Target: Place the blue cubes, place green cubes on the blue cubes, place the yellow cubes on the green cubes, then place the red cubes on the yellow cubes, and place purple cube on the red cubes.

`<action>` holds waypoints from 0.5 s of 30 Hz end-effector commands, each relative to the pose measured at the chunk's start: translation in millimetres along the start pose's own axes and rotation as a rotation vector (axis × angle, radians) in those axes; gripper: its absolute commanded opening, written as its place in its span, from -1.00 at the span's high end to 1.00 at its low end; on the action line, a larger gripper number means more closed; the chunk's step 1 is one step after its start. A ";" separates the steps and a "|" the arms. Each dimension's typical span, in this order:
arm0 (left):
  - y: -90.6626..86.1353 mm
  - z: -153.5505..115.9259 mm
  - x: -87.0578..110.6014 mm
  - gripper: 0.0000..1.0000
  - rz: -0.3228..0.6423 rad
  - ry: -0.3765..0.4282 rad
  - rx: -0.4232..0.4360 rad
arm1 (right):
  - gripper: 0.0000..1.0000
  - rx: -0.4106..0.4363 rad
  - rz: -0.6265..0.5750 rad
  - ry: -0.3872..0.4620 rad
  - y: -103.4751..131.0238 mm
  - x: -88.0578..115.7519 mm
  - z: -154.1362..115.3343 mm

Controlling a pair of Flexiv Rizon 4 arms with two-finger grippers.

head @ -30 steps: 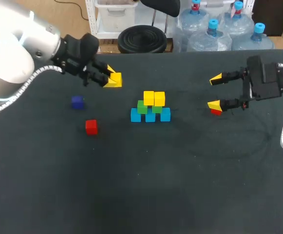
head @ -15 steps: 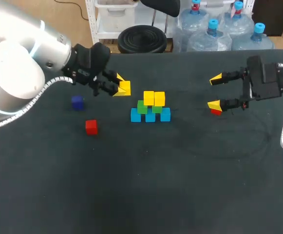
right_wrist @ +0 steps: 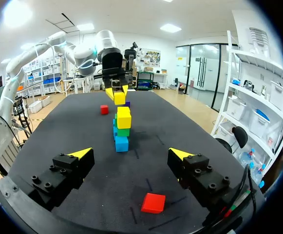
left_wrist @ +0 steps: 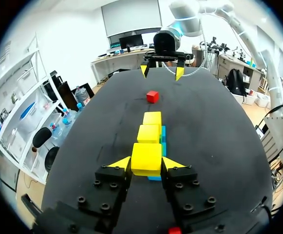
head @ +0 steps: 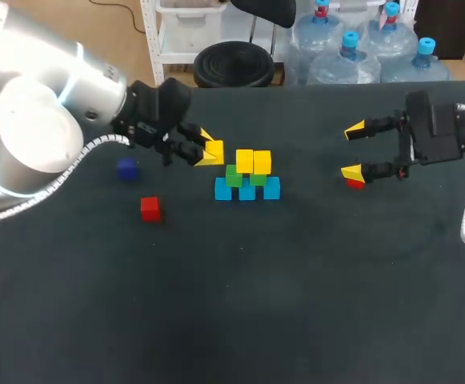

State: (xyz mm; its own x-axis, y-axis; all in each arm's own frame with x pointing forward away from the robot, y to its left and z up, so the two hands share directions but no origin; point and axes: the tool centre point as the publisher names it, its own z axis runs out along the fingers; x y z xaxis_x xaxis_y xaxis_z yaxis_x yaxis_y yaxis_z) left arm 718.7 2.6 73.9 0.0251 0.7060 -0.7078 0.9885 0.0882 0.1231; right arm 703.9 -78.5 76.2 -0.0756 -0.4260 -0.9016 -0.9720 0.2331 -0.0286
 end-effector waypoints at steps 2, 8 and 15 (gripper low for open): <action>-1.9 3.9 -0.4 1.00 -0.004 0.006 0.004 | -1.00 0.001 -0.001 -0.002 -0.2 0.4 0.8; -4.9 8.5 1.4 1.00 -0.015 0.007 0.010 | -1.00 0.001 -0.001 -0.002 -0.2 0.4 0.8; -6.2 15.2 1.1 1.00 -0.023 0.002 0.019 | -1.00 0.001 -0.001 -0.002 -0.2 0.4 0.8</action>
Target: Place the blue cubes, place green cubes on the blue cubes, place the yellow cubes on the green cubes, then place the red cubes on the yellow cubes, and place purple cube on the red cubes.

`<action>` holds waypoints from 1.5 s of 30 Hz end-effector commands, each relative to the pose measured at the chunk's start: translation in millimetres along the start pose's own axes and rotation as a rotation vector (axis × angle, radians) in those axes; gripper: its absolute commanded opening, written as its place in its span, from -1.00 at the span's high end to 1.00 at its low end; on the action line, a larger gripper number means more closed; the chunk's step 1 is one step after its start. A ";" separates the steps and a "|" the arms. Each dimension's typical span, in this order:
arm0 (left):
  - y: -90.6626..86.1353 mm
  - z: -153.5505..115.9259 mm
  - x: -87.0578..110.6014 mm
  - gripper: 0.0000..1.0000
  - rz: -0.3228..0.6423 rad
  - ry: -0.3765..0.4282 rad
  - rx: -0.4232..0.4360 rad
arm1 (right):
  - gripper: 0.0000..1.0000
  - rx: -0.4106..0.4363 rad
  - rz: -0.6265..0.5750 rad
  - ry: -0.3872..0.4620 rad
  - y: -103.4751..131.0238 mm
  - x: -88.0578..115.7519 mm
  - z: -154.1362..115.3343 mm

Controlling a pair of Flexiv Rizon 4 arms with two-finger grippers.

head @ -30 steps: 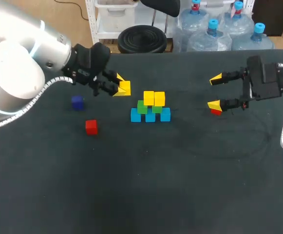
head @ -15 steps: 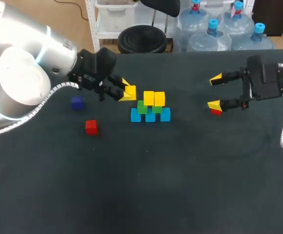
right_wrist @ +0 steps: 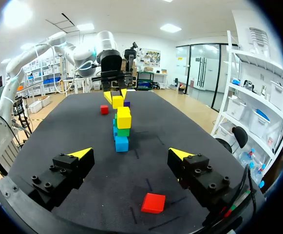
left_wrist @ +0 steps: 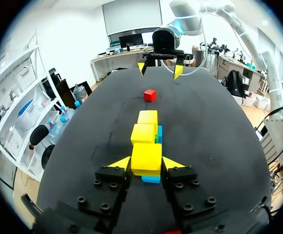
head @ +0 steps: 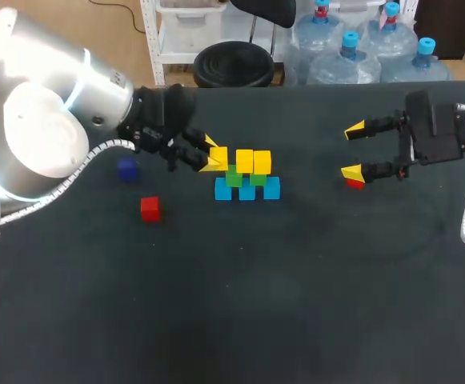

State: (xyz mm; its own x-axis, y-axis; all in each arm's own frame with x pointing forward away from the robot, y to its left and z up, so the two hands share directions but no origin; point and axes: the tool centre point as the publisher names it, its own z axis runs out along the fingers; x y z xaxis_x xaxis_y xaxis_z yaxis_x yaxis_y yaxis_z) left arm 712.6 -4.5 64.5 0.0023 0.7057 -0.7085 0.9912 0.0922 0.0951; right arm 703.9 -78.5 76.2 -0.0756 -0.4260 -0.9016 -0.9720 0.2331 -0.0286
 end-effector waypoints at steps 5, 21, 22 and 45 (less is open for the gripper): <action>2.7 7.7 -1.6 1.00 -0.001 -0.004 0.004 | -1.00 0.001 -0.001 -0.002 -0.2 0.4 0.8; 5.3 14.2 -1.3 1.00 -0.003 -0.001 0.016 | -1.00 0.001 -0.001 -0.002 -0.2 0.4 0.8; 5.5 14.4 -1.3 1.00 -0.003 -0.001 0.017 | -1.00 0.001 -0.001 -0.002 -0.2 0.4 0.8; 11.3 17.3 -1.1 1.00 0.003 0.001 0.033 | -1.00 0.001 -0.001 -0.002 -0.2 0.4 0.8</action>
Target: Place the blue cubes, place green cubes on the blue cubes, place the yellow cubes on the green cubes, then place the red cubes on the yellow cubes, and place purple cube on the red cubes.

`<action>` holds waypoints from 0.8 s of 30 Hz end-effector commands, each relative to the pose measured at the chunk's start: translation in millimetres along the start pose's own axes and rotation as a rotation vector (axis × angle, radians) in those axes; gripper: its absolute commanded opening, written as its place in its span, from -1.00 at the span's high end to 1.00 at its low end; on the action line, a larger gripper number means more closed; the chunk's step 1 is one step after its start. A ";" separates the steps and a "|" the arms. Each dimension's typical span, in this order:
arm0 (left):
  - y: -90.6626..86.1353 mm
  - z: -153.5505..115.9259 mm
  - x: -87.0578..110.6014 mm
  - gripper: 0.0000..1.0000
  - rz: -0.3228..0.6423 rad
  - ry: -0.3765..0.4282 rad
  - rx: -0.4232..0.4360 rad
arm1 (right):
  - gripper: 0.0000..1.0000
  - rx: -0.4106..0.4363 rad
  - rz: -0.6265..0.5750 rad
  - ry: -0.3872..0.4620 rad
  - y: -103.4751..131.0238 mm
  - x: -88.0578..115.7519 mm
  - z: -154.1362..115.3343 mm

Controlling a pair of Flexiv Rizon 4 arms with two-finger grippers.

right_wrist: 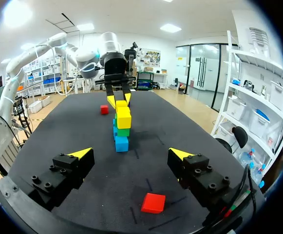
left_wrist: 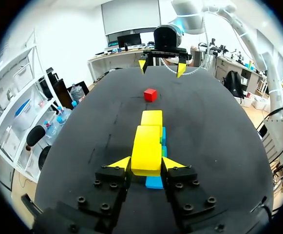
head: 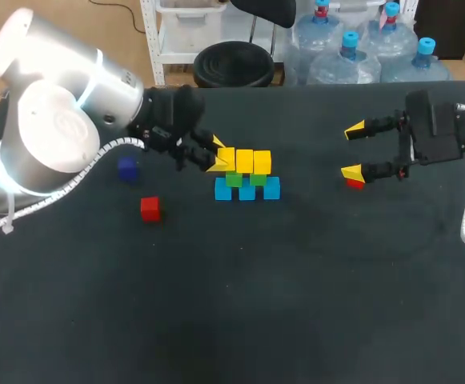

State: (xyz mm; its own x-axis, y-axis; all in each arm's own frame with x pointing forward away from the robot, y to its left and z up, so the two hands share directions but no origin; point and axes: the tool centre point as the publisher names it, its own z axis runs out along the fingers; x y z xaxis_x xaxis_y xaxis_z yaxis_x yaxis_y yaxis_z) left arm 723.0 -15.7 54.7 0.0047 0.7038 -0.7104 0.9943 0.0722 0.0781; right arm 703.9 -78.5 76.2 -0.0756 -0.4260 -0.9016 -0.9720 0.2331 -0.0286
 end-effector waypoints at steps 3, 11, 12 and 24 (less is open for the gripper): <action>2.7 1.4 0.4 1.00 0.001 0.005 0.010 | -1.00 0.001 -0.001 -0.002 -0.2 0.5 0.8; 2.1 1.6 1.0 1.00 0.000 0.006 0.012 | -1.00 0.001 -0.001 -0.002 -0.2 0.5 0.8; 2.0 1.6 1.1 1.00 0.000 0.006 0.013 | -1.00 0.001 -0.001 -0.002 -0.2 0.5 0.8; -0.9 3.2 1.6 1.00 0.000 0.009 0.019 | -1.00 0.001 -0.001 -0.002 -0.2 0.5 0.8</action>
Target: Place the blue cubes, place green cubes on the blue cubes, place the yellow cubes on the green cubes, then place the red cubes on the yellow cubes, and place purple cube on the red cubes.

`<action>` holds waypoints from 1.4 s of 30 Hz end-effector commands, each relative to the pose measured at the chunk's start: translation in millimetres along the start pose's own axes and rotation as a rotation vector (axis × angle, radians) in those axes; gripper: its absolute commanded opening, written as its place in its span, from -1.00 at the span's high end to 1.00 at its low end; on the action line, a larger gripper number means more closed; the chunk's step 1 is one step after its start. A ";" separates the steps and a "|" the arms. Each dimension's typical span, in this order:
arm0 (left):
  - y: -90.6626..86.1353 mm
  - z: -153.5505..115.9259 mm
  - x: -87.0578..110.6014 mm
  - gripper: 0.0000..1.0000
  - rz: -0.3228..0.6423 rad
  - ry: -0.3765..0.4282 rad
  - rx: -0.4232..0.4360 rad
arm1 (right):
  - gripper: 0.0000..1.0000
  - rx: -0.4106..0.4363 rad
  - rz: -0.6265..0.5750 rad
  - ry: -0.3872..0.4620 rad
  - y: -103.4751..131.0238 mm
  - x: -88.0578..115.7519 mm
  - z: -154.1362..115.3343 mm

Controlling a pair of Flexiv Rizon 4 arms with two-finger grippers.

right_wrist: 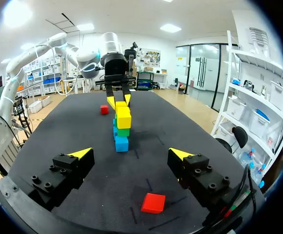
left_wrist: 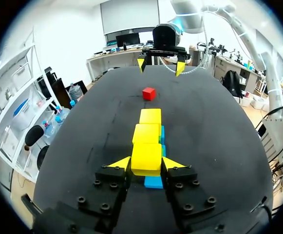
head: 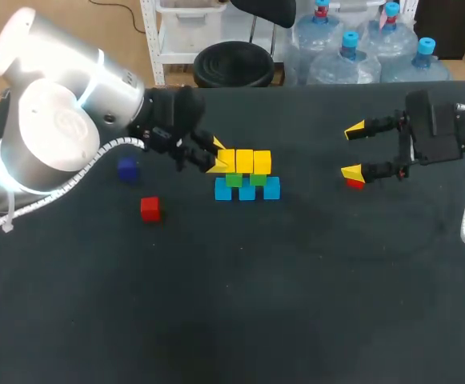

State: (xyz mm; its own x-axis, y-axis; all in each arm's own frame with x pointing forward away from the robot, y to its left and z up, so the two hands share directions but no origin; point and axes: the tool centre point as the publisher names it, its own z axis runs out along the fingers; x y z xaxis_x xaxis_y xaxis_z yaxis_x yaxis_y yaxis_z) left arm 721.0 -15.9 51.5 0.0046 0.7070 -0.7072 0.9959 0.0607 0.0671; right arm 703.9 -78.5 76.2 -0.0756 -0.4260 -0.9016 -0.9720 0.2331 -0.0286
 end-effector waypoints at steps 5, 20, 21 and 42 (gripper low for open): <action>1.1 1.4 -0.1 1.00 -0.002 0.006 0.004 | -1.00 0.001 -0.001 -0.002 -0.2 0.4 0.9; 0.6 2.1 1.1 0.88 -0.007 0.011 0.006 | -1.00 0.001 -0.001 -0.002 -0.2 0.4 0.9; 0.6 2.2 1.1 0.88 -0.006 0.011 0.006 | -1.00 0.001 -0.001 -0.002 -0.2 0.4 0.9; 2.6 3.1 0.0 0.79 -0.003 0.016 0.007 | -1.00 0.001 -0.001 -0.002 -0.2 0.4 0.9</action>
State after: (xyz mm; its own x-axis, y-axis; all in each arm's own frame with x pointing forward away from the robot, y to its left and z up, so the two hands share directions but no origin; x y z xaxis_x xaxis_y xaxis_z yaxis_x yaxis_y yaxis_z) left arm 721.7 -17.3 49.1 0.0025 0.7132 -0.7009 0.9962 0.0596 0.0642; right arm 703.9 -78.5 76.2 -0.0756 -0.4260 -0.9016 -0.9720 0.2331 -0.0286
